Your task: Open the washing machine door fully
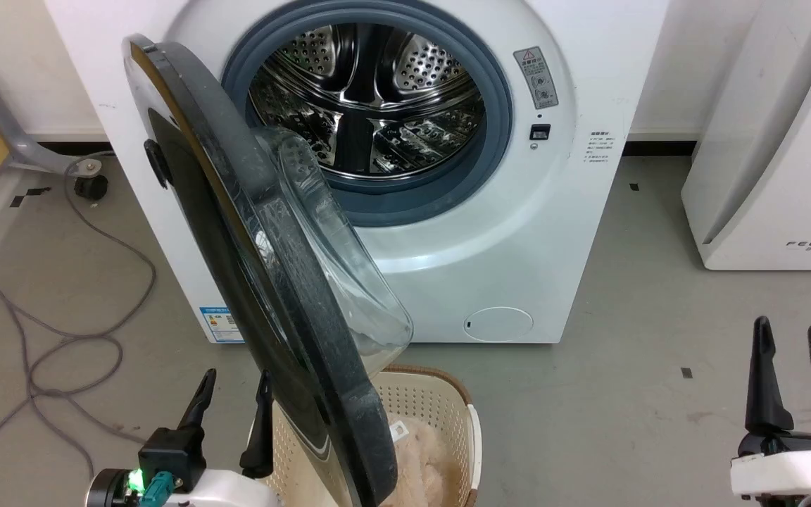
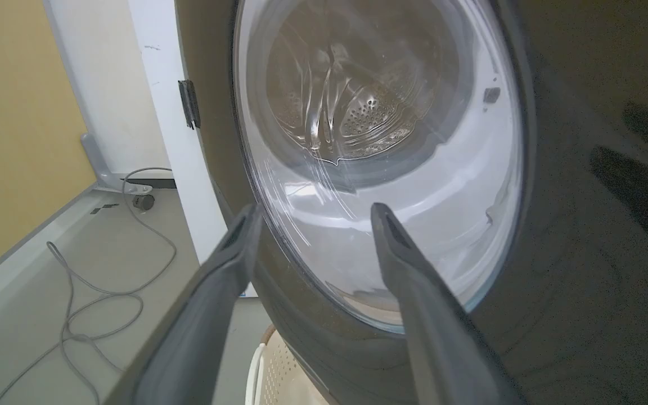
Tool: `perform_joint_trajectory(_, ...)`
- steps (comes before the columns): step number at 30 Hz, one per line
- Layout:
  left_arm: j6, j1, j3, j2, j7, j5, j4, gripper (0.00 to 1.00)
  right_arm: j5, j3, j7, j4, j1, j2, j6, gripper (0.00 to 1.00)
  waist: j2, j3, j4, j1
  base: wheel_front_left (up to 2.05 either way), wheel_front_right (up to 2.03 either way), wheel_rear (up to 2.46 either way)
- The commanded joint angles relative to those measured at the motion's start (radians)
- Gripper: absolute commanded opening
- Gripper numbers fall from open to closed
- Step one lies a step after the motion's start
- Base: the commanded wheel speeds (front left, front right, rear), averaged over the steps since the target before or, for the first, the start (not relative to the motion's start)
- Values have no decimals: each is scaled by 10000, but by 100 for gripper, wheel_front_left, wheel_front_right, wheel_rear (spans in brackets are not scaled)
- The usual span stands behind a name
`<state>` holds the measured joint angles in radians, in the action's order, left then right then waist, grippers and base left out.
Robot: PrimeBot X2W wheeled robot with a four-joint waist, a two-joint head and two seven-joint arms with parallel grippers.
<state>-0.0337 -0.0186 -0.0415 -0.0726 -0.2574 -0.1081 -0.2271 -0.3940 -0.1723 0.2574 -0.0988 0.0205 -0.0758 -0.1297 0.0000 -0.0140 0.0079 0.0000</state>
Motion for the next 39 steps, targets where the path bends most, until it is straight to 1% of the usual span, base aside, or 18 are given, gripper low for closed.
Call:
perform_joint_trajectory(1, 55, 85, 44, -36, -44, 46, -20, 100, 703, -89, -39, 548, -251, 125, -10, 100, 0, 20, -9, 0, 0, 0, 0)
perform_joint_trajectory(3, 57, 57, 59, -52, -44, 47, -26, 100, 1692, -44, -268, 1267, -488, 205, -10, 100, 0, 36, -11, 0, 0, 0, 0)
perform_joint_trajectory(5, 60, 38, 77, -72, -44, 47, -31, 100, 2504, 215, -603, 1804, -726, 236, -10, 100, 0, 56, -11, 0, 0, 0, 0)
perform_joint_trajectory(8, 53, 9, 84, -89, -44, 46, -52, 100, 3267, 663, -1130, 2199, -1128, 249, -10, 100, 0, 76, 12, 0, 0, 0, 0)
perform_joint_trajectory(13, 22, -23, 57, -110, -44, 55, -93, 100, 3376, 1066, -1578, 2202, -1690, 253, -10, 100, 0, 92, 77, 0, 0, 0, 0)
perform_joint_trajectory(22, -11, -42, -22, -143, -44, 87, -132, 100, 3163, 1021, -1427, 1728, -1860, 255, -10, 100, 0, 141, 129, 0, 0, 0, 0)
perform_joint_trajectory(23, -49, -65, -27, -151, -44, 76, -55, 83, 3101, 1019, -1409, 1703, -1846, 255, -10, 100, 0, 151, 130, 0, 0, 0, 0)
perform_joint_trajectory(24, -90, -77, -35, -162, -44, 67, 33, 9, 3078, 1019, -1394, 1684, -1832, 255, -10, 100, 0, 157, 131, 0, 0, 0, 0)
perform_joint_trajectory(25, -119, -69, -34, -166, -44, 53, 88, 0, 3078, 1021, -1386, 1668, -1821, 255, -10, 100, 0, 158, 133, 0, 0, 0, 0)
perform_joint_trajectory(31, -197, -16, -49, -223, -44, 52, 180, 0, 2992, 1066, -1383, 1636, -1810, 255, -10, 100, 0, 150, 126, 0, 0, 0, 0)
perform_joint_trajectory(39, -221, -100, 133, -304, -44, -64, 846, 0, 2843, 1069, -1396, 1642, -1839, 255, -10, 100, 0, 154, 152, 0, 0, 0, 0)
